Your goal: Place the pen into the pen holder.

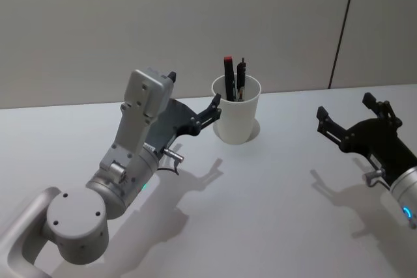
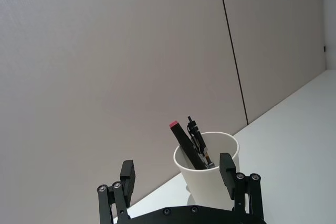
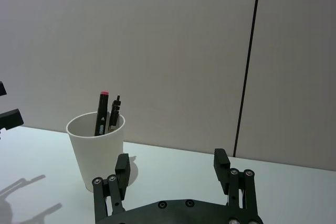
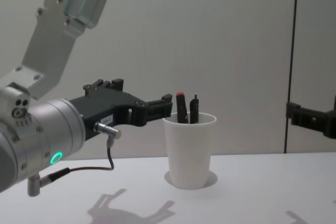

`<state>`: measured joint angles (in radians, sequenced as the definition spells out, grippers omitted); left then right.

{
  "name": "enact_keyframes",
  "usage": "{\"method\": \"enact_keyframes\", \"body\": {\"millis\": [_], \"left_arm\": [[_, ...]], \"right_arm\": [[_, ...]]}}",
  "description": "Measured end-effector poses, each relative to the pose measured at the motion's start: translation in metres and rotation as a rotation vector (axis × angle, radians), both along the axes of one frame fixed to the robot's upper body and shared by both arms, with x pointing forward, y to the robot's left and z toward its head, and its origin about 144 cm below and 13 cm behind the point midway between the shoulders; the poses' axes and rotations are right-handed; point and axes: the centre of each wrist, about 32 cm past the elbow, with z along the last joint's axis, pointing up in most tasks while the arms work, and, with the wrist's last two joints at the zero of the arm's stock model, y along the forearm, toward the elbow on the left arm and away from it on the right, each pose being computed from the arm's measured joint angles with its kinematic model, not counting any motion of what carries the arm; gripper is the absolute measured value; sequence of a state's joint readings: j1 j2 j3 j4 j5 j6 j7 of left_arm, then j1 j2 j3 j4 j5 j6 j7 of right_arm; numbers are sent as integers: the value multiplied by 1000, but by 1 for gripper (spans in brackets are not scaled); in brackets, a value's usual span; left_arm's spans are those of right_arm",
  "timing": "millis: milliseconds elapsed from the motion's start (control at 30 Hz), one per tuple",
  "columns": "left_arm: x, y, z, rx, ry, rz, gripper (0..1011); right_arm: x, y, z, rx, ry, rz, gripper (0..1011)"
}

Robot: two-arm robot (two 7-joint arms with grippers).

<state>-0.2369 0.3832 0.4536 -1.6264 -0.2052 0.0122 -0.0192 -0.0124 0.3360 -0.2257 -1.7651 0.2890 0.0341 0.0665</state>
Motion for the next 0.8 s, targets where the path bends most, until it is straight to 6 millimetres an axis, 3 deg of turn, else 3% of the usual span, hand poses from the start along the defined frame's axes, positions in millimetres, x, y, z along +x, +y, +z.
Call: {"method": "enact_keyframes", "body": {"millis": [800], "left_arm": [[0,0,0,3,-2,8,1001]], "right_arm": [[-1,0,0,-3,0,1,1002]]}}
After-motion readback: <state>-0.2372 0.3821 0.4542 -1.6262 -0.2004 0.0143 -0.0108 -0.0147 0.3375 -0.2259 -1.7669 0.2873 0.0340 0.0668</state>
